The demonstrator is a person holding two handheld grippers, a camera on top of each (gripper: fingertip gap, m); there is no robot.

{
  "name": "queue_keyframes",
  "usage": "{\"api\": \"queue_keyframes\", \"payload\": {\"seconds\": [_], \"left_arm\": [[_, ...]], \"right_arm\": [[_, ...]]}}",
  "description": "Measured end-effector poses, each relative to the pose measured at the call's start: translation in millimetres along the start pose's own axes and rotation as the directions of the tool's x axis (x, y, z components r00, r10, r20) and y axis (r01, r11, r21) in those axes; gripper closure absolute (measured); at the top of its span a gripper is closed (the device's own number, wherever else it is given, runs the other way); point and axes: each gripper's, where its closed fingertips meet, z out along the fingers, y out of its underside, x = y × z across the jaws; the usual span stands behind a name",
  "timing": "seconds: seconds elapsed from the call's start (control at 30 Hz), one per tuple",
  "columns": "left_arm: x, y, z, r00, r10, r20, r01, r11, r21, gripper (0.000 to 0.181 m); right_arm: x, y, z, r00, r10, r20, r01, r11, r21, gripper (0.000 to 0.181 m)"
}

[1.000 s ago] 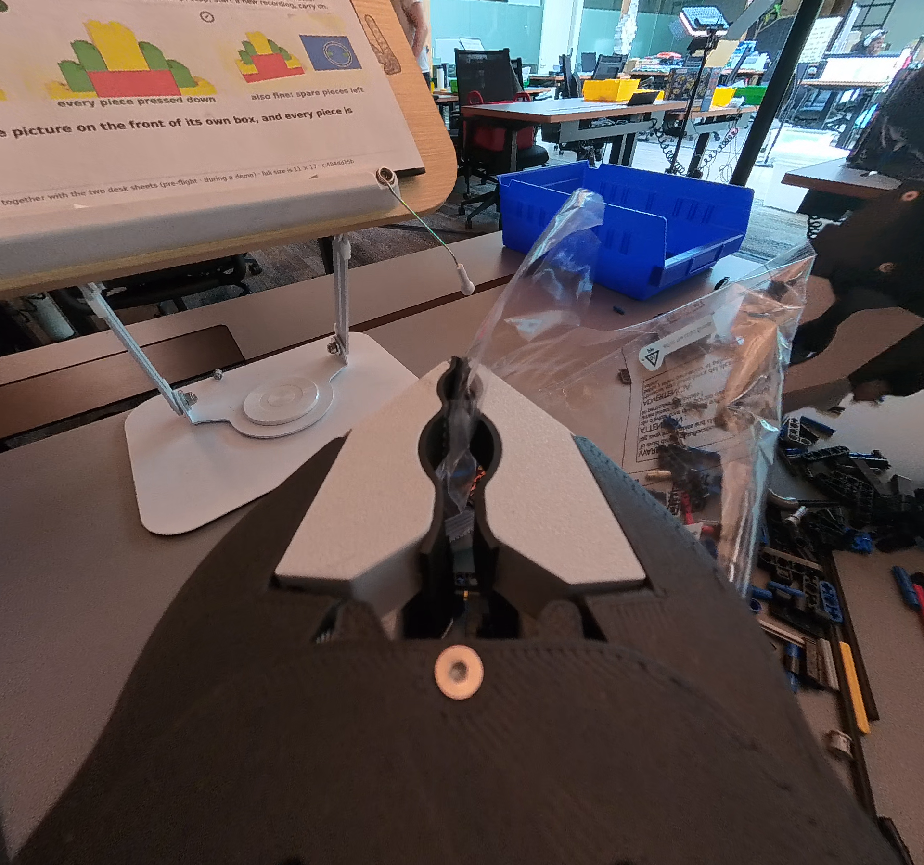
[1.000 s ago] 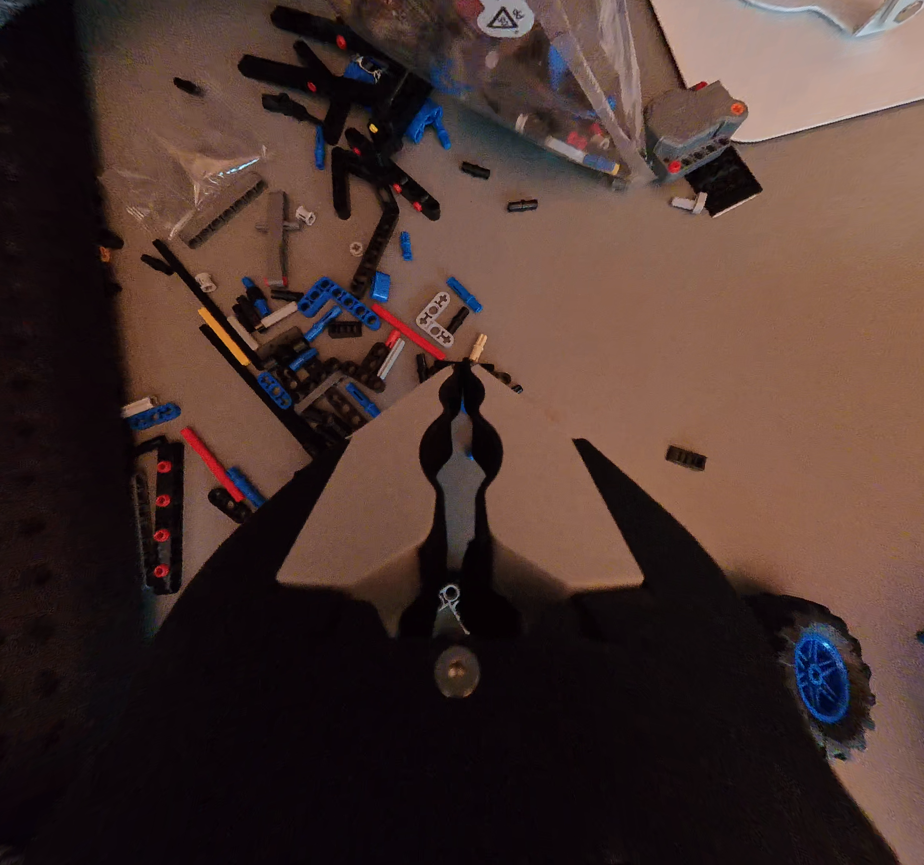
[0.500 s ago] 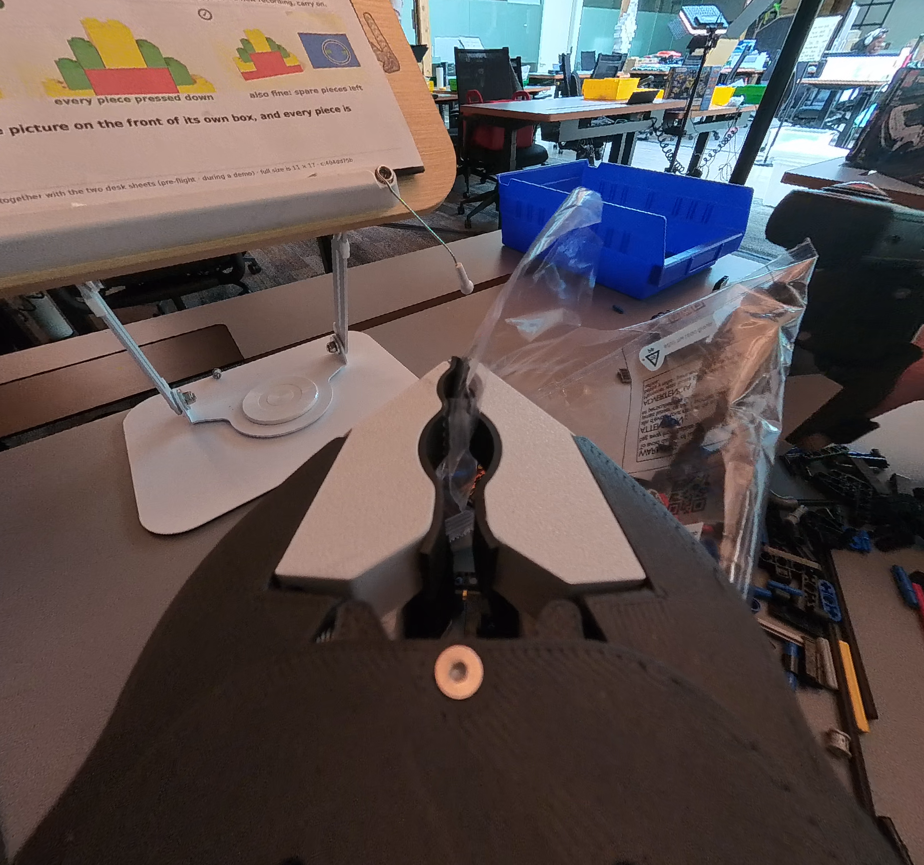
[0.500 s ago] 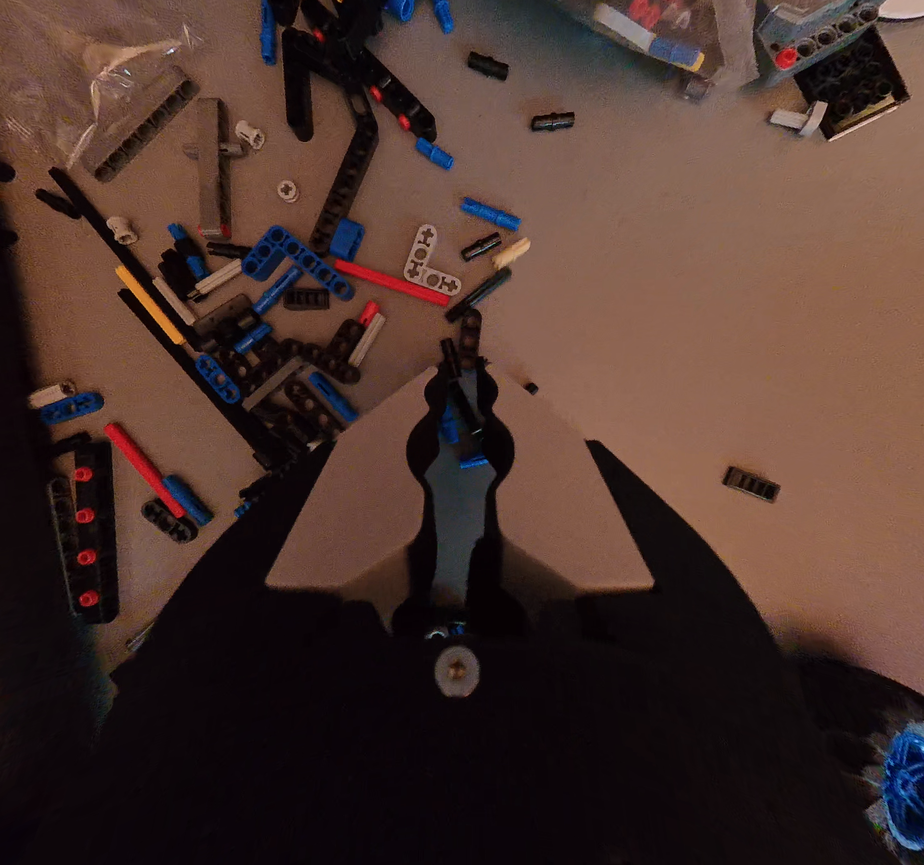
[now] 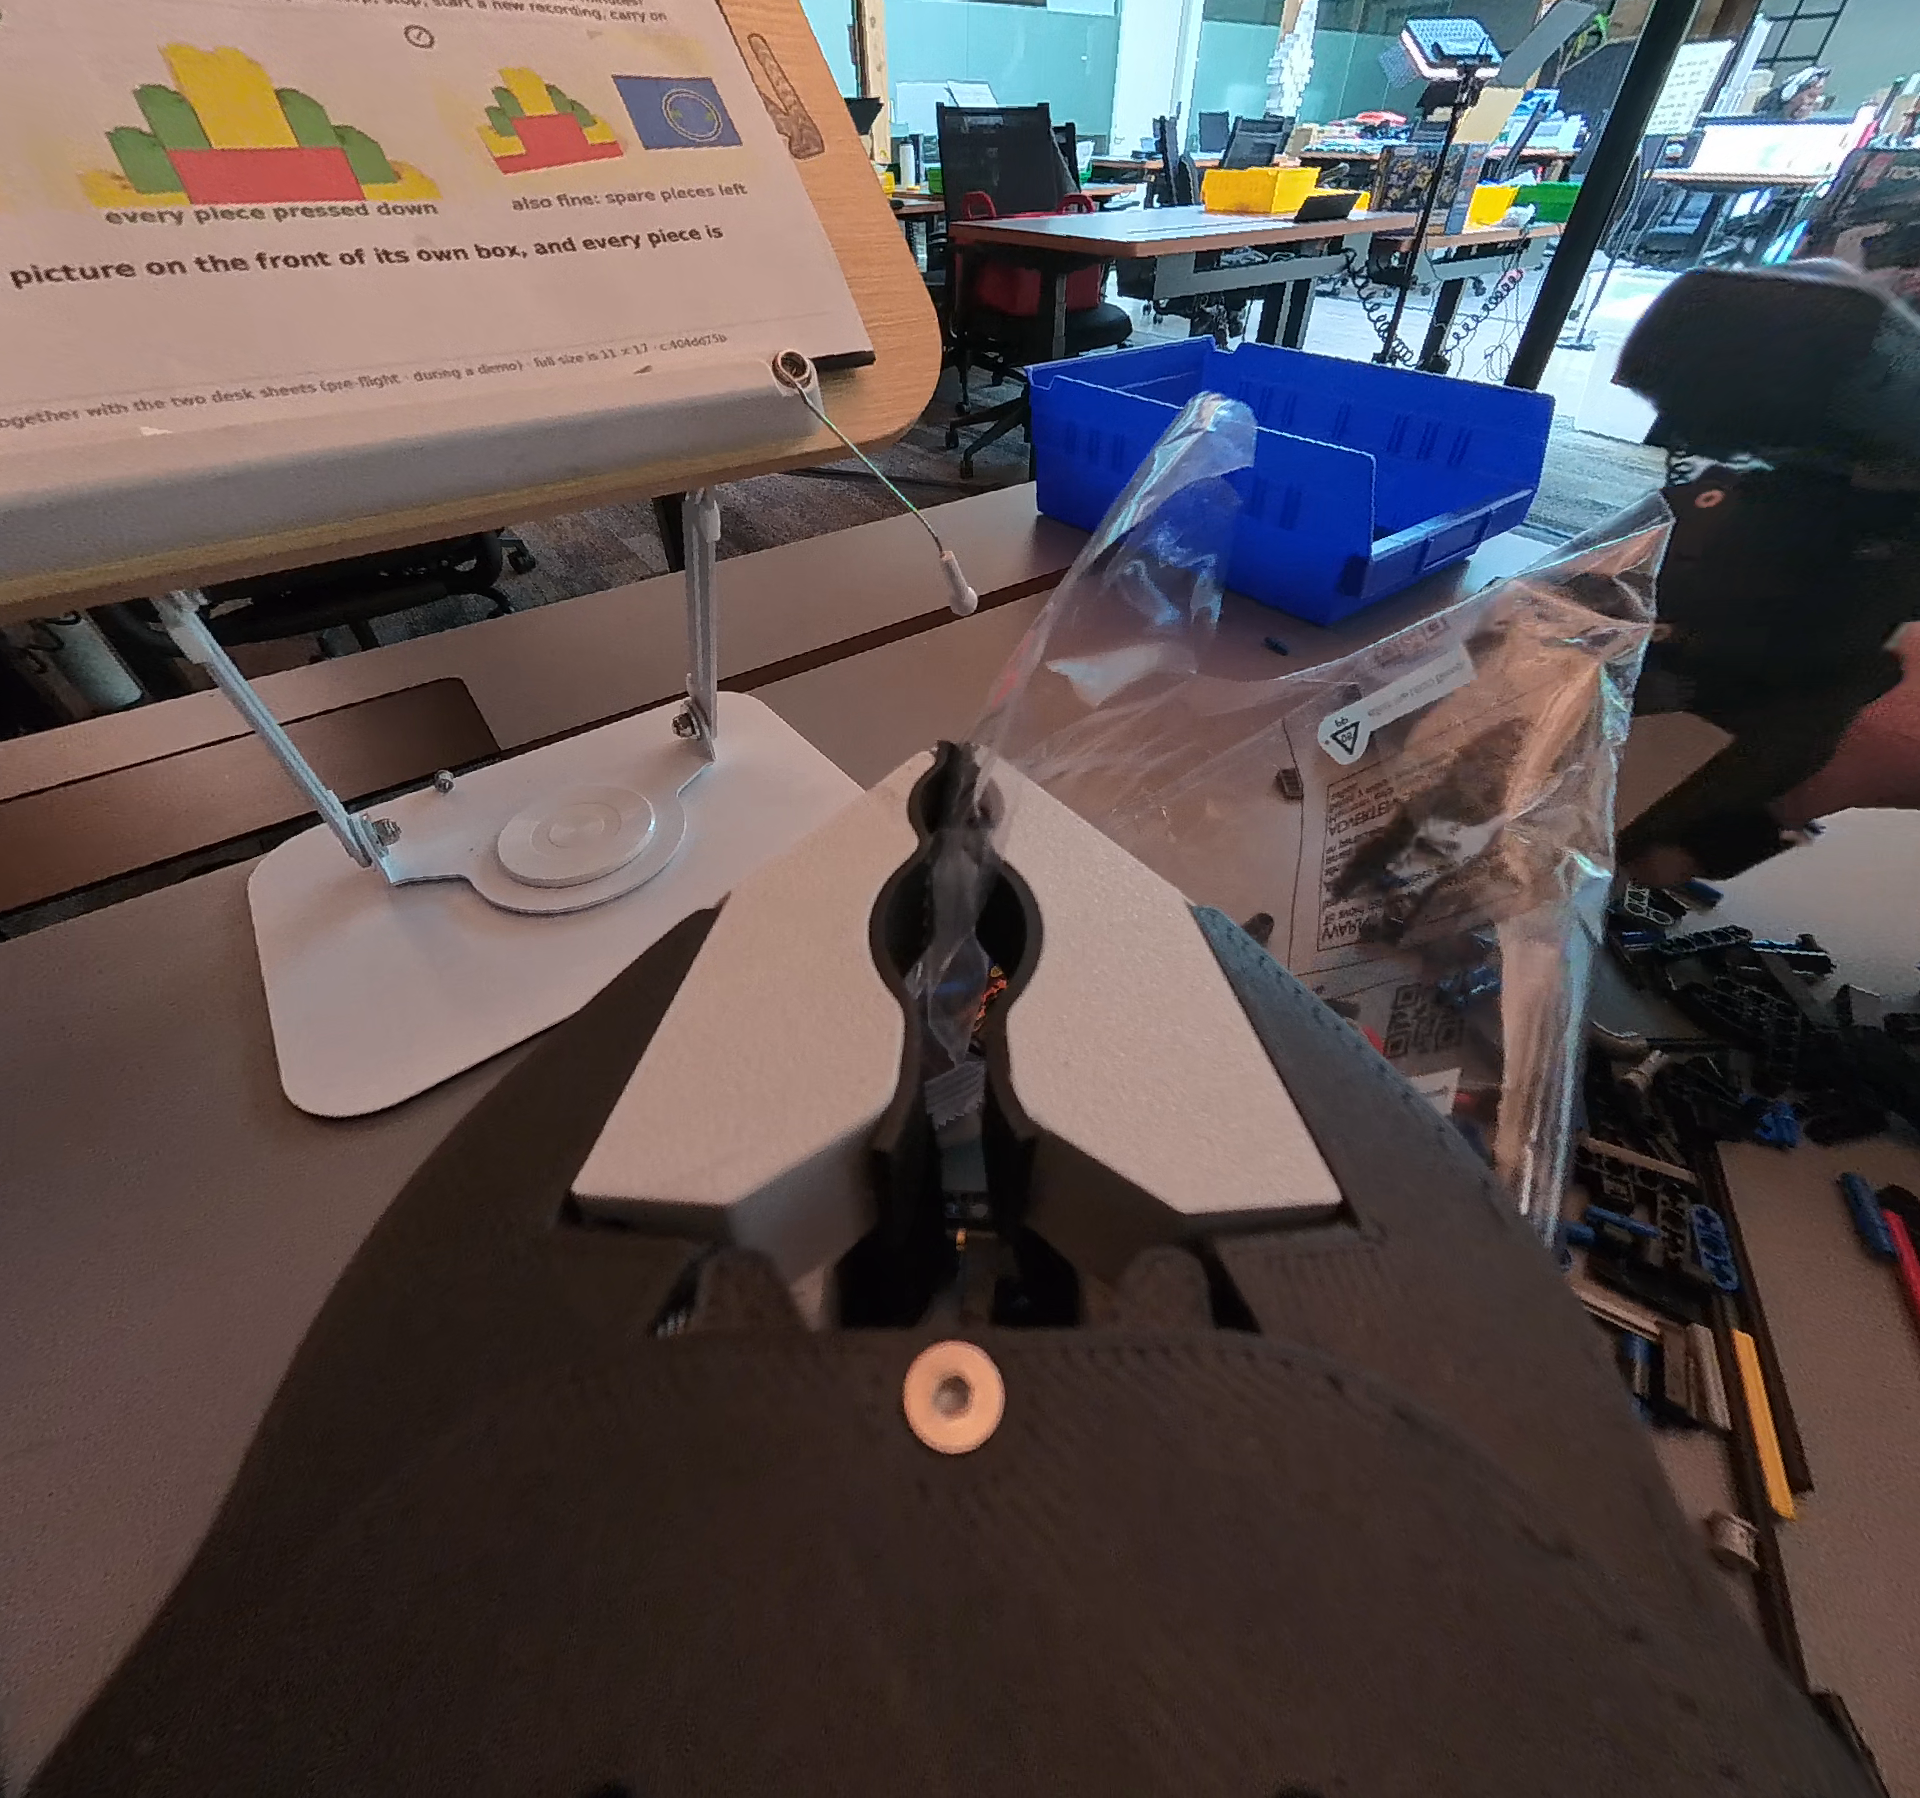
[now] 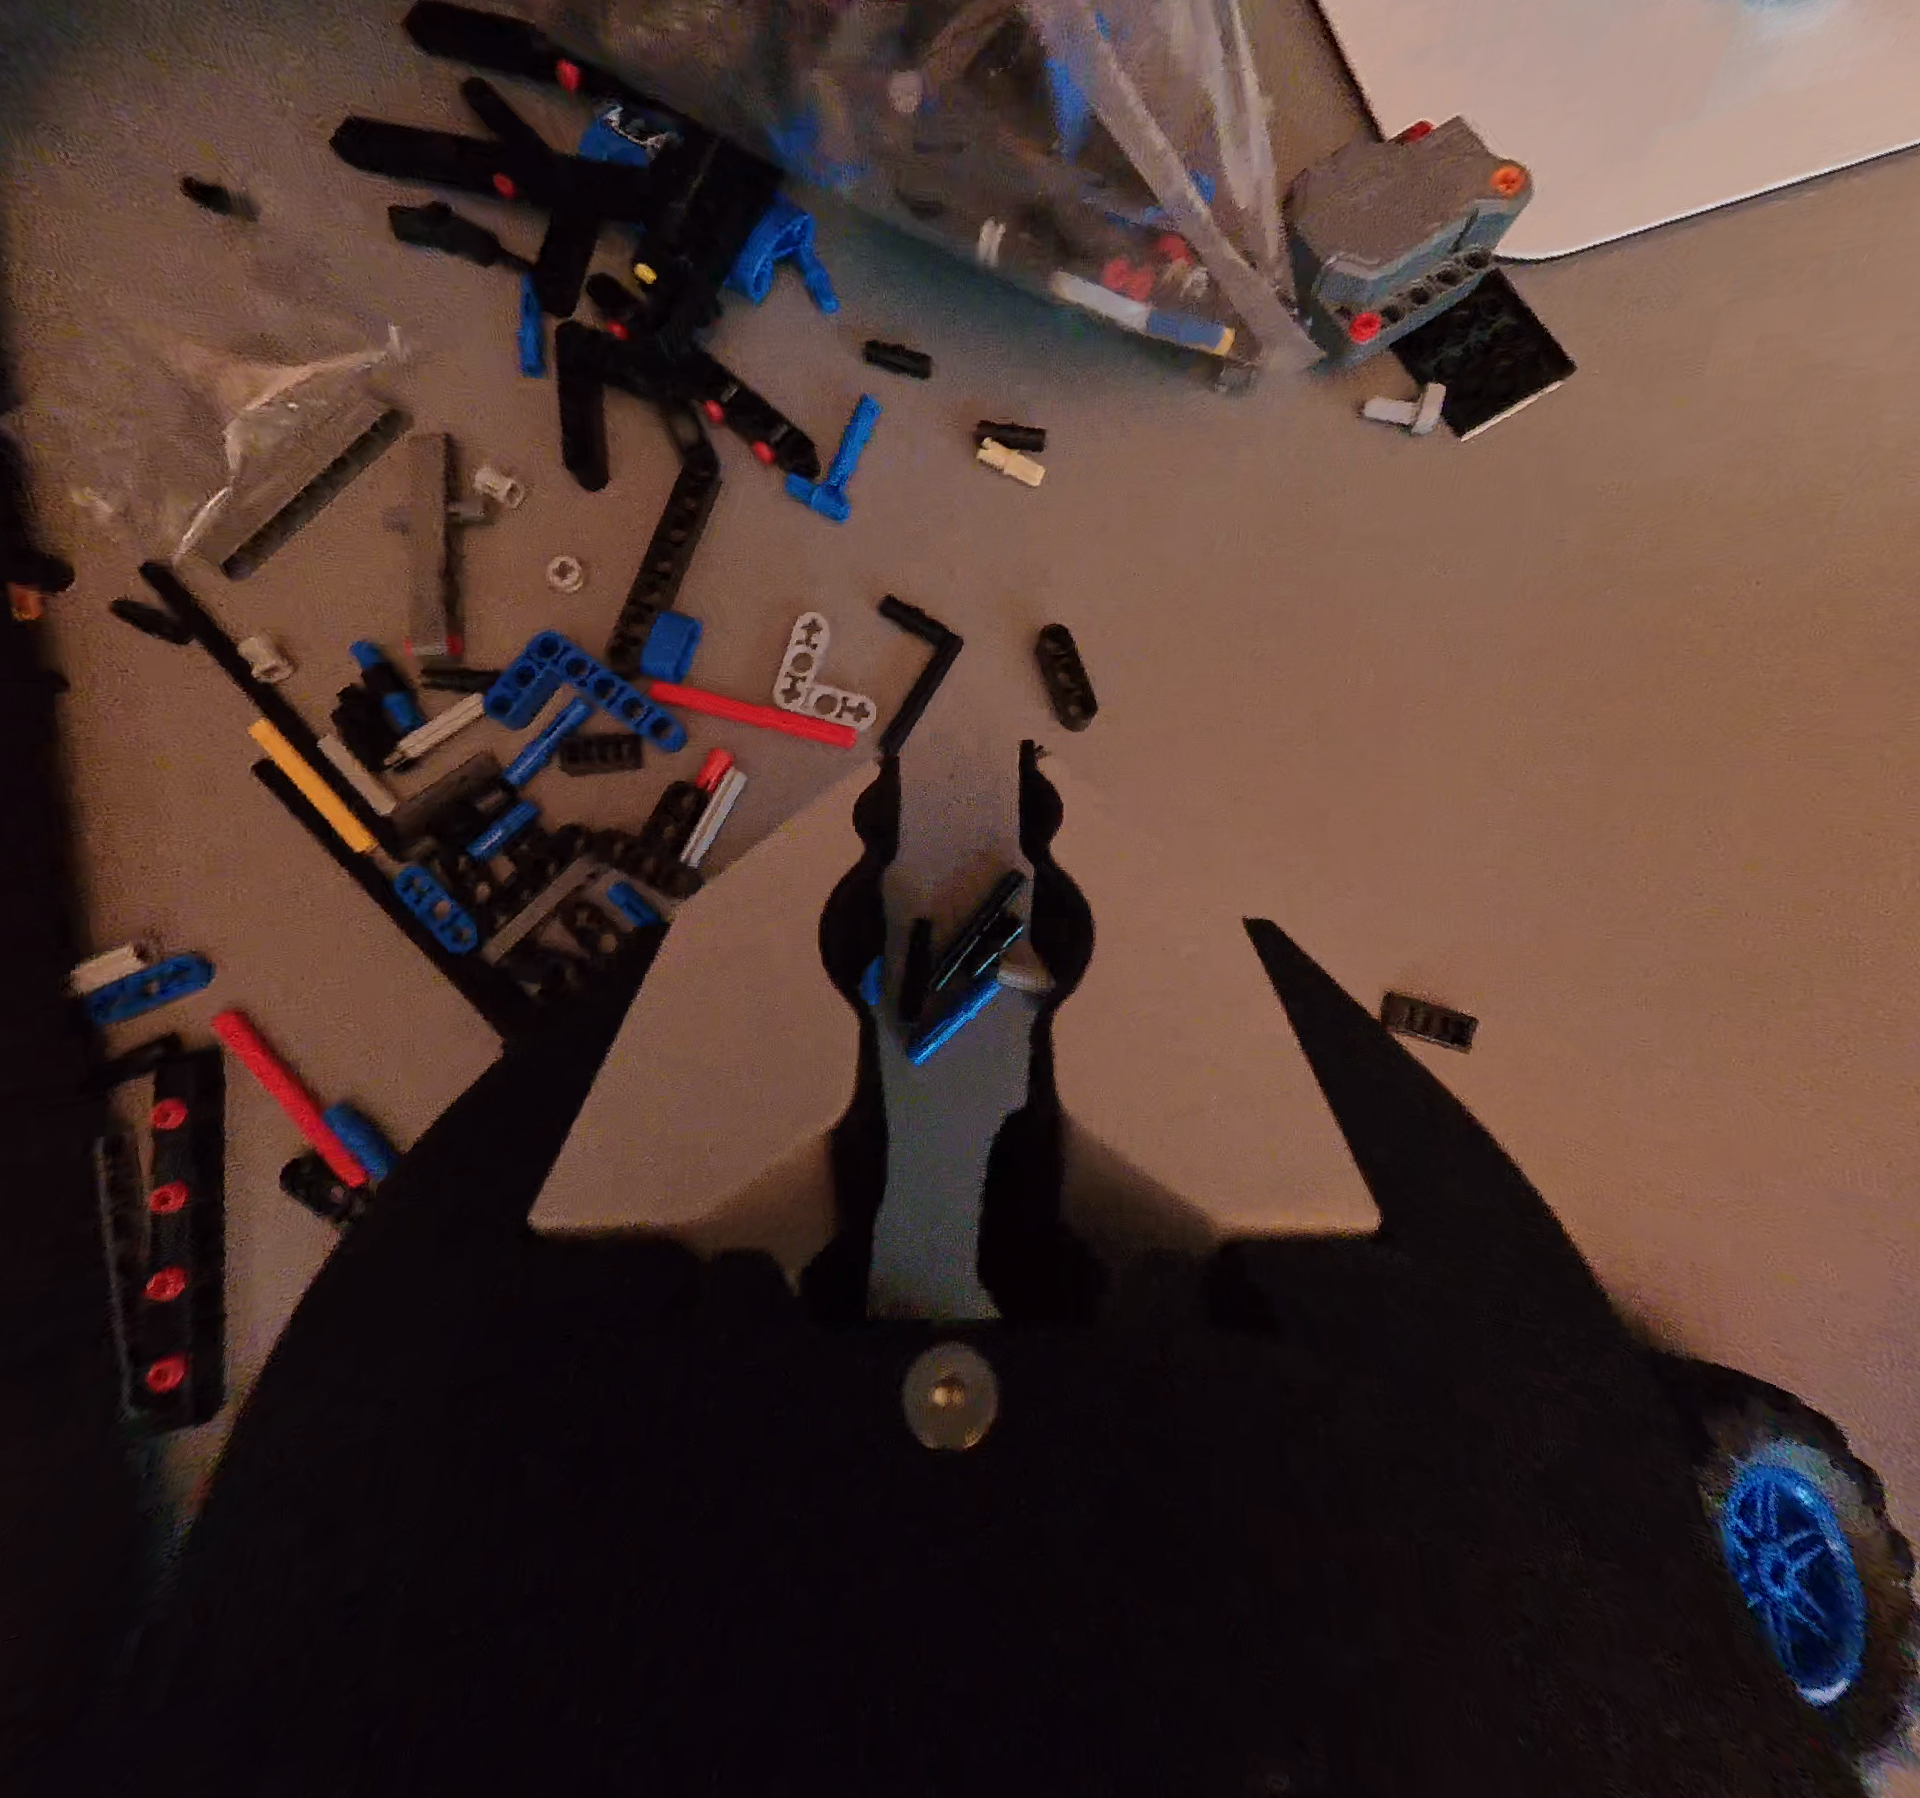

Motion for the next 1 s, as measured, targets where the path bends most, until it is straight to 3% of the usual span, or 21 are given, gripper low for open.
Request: {"api": "queue_keyframes", "payload": {"seconds": [0.1,0.2,0.23,0.33,0.43,0.57,0.6,0.67,0.8,0.9,1.0], "left_arm": [[0,0,0,1.0,0.0,0.0,0.0,1.0,-0.001,0.181],[0,0,0,1.0,0.0,0.001,0.0,1.0,-0.001,0.181],[0,0,0,1.0,0.001,0.001,-0.001,1.0,-0.001,0.181],[0,0,0,1.0,0.003,0.001,-0.003,1.0,-0.001,0.181],[0,0,1,1.0,0.007,0.0,-0.007,1.0,-0.001,0.181],[3,0,3,1.0,0.014,-0.005,-0.014,1.0,-0.005,0.181],[3,1,3,1.0,0.015,-0.005,-0.015,1.0,-0.006,0.181],[2,1,3,1.0,0.015,-0.002,-0.015,1.0,-0.007,0.181],[1,1,2,1.0,0.013,0.002,-0.013,1.0,-0.006,0.181],[1,1,1,1.0,0.014,0.002,-0.014,1.0,-0.006,0.181],[3,0,2,1.0,0.015,-0.008,-0.015,1.0,-0.007,0.181]], "right_arm": [[15,-2,14,0.998,-0.003,-0.057,0.001,0.999,-0.033,0.156],[23,-1,30,0.998,0.01,-0.054,-0.013,0.998,-0.061,0.165],[24,-3,34,0.999,0.017,-0.046,-0.019,0.999,-0.047,0.176],[27,-4,32,0.998,0.035,-0.05,-0.038,0.997,-0.062,0.176],[34,-27,-4,0.988,0.045,-0.146,-0.043,0.999,0.018,0.177],[14,-118,-88,0.978,-0.005,-0.209,0.084,0.923,0.374,0.176],[0,-137,-99,0.98,-0.048,-0.191,0.127,0.897,0.423,0.177],[-21,-156,-94,0.979,-0.132,-0.157,0.185,0.899,0.397,0.176],[-20,-158,-59,0.968,-0.179,-0.174,0.222,0.936,0.274,0.152],[-6,-156,-77,0.972,-0.085,-0.217,0.165,0.91,0.38,0.156],[10,-120,-90,0.98,0.002,-0.198,0.076,0.92,0.385,0.161]]}}
